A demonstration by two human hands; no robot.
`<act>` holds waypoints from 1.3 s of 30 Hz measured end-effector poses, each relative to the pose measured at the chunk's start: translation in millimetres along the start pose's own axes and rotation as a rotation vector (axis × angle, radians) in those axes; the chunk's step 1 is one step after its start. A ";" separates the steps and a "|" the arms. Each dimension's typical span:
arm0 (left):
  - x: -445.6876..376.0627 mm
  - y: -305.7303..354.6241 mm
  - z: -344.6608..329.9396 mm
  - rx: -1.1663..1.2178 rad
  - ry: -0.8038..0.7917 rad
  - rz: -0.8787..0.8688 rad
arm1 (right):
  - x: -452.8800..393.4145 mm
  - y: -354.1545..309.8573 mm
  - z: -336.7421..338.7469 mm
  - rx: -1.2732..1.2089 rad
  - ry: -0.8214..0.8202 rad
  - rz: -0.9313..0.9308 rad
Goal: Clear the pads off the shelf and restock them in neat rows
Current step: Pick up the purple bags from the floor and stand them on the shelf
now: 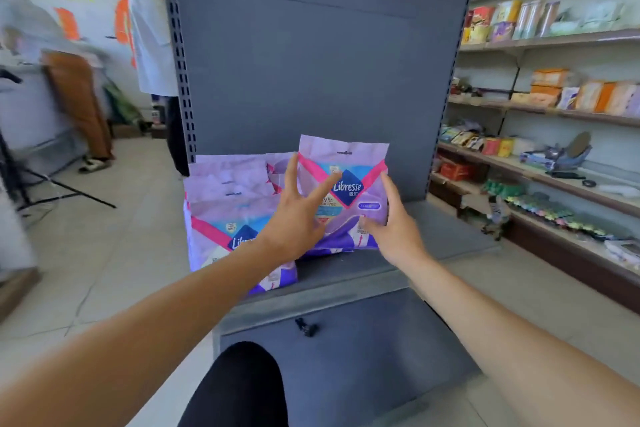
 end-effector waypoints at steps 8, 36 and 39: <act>5.0 -13.3 -33.9 -0.506 -0.146 -0.073 | -20.6 43.8 -28.2 0.006 -0.095 0.029; 51.9 -22.3 -39.2 -0.912 -0.114 -0.194 | -2.6 82.5 -55.3 0.160 -0.172 0.214; 68.0 -29.1 -16.6 -0.965 -0.066 -0.047 | -5.0 83.5 -55.6 0.183 -0.175 0.211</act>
Point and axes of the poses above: each hand's wrist, its own x-axis away from the middle knuckle, its own z-axis out of the back of the hand, y = z × x, the point moved 4 cm from there along -x, towards the middle knuckle, and after that the axes turned 8 degrees about y, right-handed, at the moved point
